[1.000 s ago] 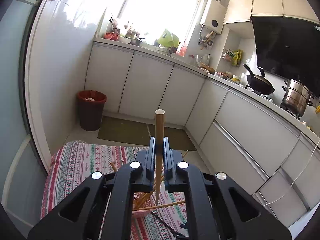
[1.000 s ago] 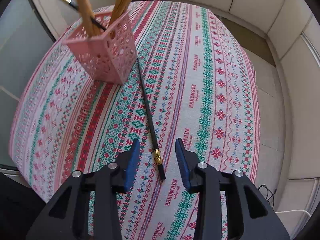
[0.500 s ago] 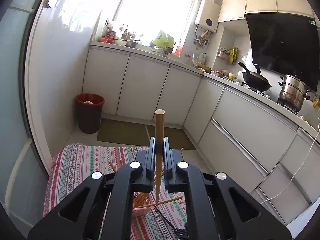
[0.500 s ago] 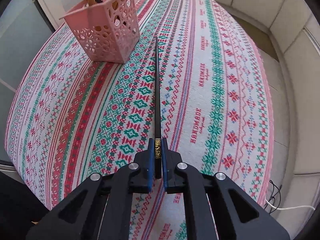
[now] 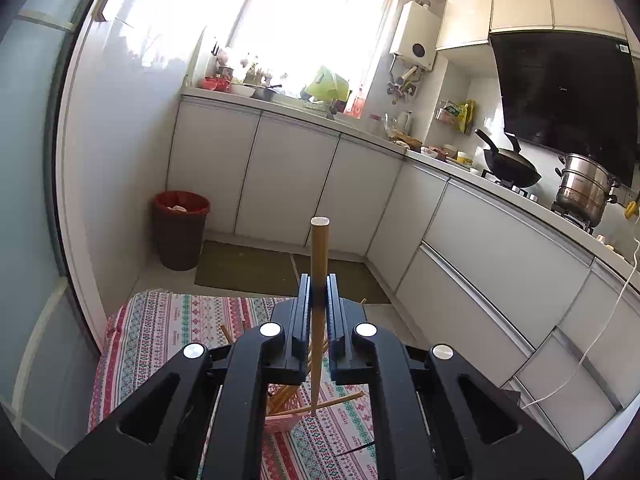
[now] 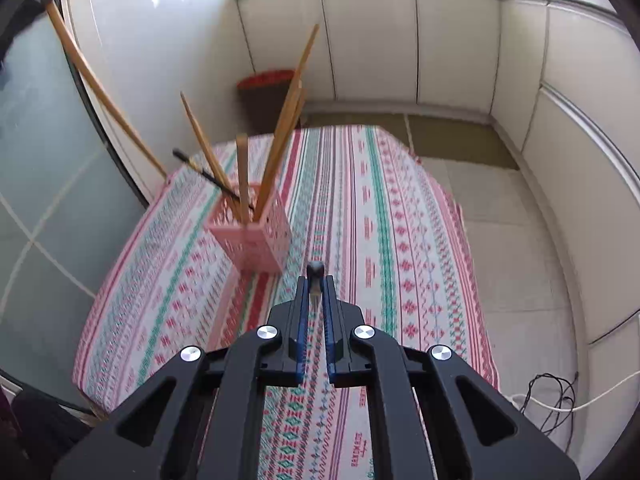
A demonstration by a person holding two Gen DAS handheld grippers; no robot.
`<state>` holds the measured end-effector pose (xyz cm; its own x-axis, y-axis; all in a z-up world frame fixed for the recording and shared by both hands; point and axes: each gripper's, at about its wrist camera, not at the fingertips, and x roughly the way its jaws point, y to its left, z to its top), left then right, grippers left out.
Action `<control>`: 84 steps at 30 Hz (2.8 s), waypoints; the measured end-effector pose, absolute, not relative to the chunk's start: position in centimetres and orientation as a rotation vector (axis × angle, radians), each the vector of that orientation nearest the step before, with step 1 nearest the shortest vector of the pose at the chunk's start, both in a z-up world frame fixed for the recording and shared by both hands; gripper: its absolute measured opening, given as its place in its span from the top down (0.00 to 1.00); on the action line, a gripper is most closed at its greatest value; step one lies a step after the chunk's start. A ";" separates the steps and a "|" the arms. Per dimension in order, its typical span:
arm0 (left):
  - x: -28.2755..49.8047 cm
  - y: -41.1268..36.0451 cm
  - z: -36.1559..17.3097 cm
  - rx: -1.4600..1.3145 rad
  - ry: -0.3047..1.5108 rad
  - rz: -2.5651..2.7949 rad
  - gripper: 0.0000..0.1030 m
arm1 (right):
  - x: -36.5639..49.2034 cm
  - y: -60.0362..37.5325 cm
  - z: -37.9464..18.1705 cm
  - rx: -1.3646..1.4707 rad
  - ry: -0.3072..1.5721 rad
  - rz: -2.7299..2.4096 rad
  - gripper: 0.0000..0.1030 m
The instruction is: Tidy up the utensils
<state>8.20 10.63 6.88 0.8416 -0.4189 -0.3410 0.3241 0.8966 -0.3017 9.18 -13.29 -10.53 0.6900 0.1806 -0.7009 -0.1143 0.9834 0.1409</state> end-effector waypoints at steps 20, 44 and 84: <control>14.5 8.3 0.7 -0.195 0.512 -0.266 0.94 | 8.0 -12.7 6.9 0.171 0.381 0.298 0.93; 13.9 14.2 0.4 -0.283 0.486 -0.114 0.72 | 17.7 -5.8 -2.5 0.104 0.522 0.244 0.93; 7.0 5.6 1.4 -0.031 0.415 0.042 0.07 | 8.1 -10.9 -0.5 0.092 0.414 -0.292 0.06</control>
